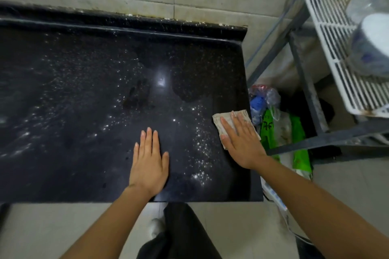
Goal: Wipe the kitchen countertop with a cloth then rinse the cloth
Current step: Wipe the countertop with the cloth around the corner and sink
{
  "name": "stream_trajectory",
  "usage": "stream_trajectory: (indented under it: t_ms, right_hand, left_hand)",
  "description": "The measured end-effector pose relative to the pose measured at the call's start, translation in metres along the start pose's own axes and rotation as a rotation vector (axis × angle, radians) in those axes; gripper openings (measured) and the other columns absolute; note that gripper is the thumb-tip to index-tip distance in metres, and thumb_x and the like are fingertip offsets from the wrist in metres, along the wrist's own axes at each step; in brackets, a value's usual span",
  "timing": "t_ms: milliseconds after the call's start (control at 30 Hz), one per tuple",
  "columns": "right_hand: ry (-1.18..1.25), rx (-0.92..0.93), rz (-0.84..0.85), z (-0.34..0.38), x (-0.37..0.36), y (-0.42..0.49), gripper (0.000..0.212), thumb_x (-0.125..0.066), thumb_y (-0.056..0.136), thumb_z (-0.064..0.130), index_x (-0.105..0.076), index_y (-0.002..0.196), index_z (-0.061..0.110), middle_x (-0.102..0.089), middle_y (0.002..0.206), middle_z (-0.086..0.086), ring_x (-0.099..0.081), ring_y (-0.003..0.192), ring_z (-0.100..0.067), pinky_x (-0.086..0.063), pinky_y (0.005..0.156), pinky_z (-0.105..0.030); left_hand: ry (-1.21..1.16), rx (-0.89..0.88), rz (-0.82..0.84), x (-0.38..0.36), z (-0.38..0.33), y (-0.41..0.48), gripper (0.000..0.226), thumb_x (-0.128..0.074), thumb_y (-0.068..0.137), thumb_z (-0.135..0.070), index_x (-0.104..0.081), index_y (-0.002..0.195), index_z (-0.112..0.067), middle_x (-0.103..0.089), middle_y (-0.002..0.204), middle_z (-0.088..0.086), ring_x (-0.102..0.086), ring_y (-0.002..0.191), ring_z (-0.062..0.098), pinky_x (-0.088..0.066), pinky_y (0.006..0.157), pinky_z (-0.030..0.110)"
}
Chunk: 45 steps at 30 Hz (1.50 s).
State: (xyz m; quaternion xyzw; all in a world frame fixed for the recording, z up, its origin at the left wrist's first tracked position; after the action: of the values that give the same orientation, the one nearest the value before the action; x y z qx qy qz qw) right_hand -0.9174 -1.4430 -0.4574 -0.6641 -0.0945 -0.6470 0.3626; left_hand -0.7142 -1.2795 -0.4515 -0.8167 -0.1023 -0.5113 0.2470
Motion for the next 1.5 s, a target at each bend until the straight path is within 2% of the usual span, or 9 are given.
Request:
stream_trajectory:
  t_ms: [233,400,533,700,867,1000,1167,1267,1500]
  right_hand:
    - [-0.006,0.041,0.006,0.021,-0.033,-0.074,0.072,0.029,0.079,0.063,0.020,0.143,0.033,0.024,0.153,-0.001,0.026,0.141,-0.014,0.018,0.115,-0.033]
    - [-0.072,0.169,-0.026,0.024,-0.048,-0.112,0.056,-0.005,0.102,0.050,0.000,0.154,0.029,-0.010,0.160,-0.012,-0.003,0.148,-0.025,-0.007,0.115,-0.042]
    - [-0.091,0.274,-0.007,0.015,-0.041,-0.098,0.055,-0.007,0.103,0.050,-0.004,0.154,0.030,-0.005,0.160,-0.006,0.001,0.148,-0.021,-0.003,0.117,-0.039]
    - [-0.047,0.212,-0.003,0.000,-0.020,-0.047,0.066,0.018,0.089,0.059,0.008,0.149,0.035,0.010,0.160,0.000,0.012,0.148,-0.017,0.005,0.120,-0.037]
    - [-0.052,0.165,-0.023,-0.011,0.007,0.016,0.061,0.000,0.095,0.053,0.008,0.151,0.031,0.011,0.161,-0.003,0.013,0.148,-0.018,0.015,0.116,-0.032]
    - [-0.025,0.118,-0.014,-0.010,0.031,0.076,0.058,-0.012,0.102,0.047,0.003,0.154,0.027,0.013,0.161,-0.008,0.014,0.148,-0.020,0.013,0.117,-0.036]
    - [0.040,0.045,0.007,0.002,0.050,0.137,0.058,-0.011,0.102,0.047,0.008,0.153,0.030,0.018,0.160,-0.008,0.020,0.146,-0.023,0.011,0.118,-0.043]
    - [0.029,0.047,0.027,0.010,0.050,0.139,0.057,-0.010,0.102,0.046,0.009,0.153,0.028,0.019,0.160,-0.010,0.021,0.146,-0.024,0.012,0.118,-0.043]
    - [-0.045,0.314,0.085,0.059,0.016,0.055,0.057,-0.015,0.103,0.044,0.009,0.152,0.029,0.018,0.160,-0.010,0.019,0.146,-0.022,0.018,0.115,-0.035]
  left_hand:
    - [0.037,0.028,-0.003,-0.009,0.015,-0.030,0.068,-0.012,0.098,-0.048,0.015,0.148,-0.010,0.029,0.151,0.002,0.028,0.139,0.015,0.015,0.114,0.034]
    - [0.058,0.037,0.045,-0.011,0.015,-0.030,0.068,-0.010,0.098,-0.048,0.018,0.147,-0.010,0.026,0.155,0.007,0.026,0.141,0.018,0.013,0.117,0.036]
    - [0.086,0.056,0.047,-0.015,0.018,-0.029,0.067,-0.004,0.096,-0.049,0.023,0.144,-0.011,0.028,0.153,0.007,0.029,0.140,0.018,0.013,0.117,0.037]
    - [0.131,0.060,0.074,-0.018,0.019,-0.027,0.076,0.020,0.079,-0.058,0.031,0.139,-0.013,0.038,0.147,0.004,0.034,0.136,0.018,0.019,0.112,0.036]
    - [0.137,0.070,0.080,-0.020,0.020,-0.027,0.076,0.020,0.078,-0.060,0.031,0.139,-0.015,0.038,0.147,0.003,0.035,0.137,0.018,0.021,0.111,0.035]
    - [0.136,0.066,0.055,-0.019,0.020,-0.027,0.079,0.020,0.080,-0.063,0.024,0.142,-0.015,0.032,0.150,0.003,0.032,0.138,0.017,0.017,0.114,0.035]
    - [0.189,0.071,0.007,-0.019,0.021,-0.028,0.079,0.022,0.082,-0.059,0.018,0.145,-0.011,0.026,0.153,0.005,0.027,0.141,0.018,0.013,0.116,0.036]
    - [0.204,0.067,-0.008,-0.018,0.020,-0.028,0.079,0.022,0.084,-0.059,0.015,0.146,-0.010,0.022,0.154,0.005,0.023,0.142,0.019,0.012,0.116,0.035]
    - [0.210,0.078,0.020,-0.015,0.017,-0.028,0.077,0.019,0.081,-0.057,0.021,0.143,-0.012,0.029,0.150,0.004,0.029,0.138,0.017,0.017,0.113,0.034]
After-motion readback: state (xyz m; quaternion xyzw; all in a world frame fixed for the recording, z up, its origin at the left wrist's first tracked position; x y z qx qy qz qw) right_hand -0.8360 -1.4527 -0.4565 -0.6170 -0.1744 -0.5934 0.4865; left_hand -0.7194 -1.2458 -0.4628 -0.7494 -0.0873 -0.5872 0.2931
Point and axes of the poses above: each hand's wrist, its own y-axis towards the middle knuckle, its own x-axis out of the back of the hand, z = x × y, the point moved 7 cm from there along y, towards the middle knuckle
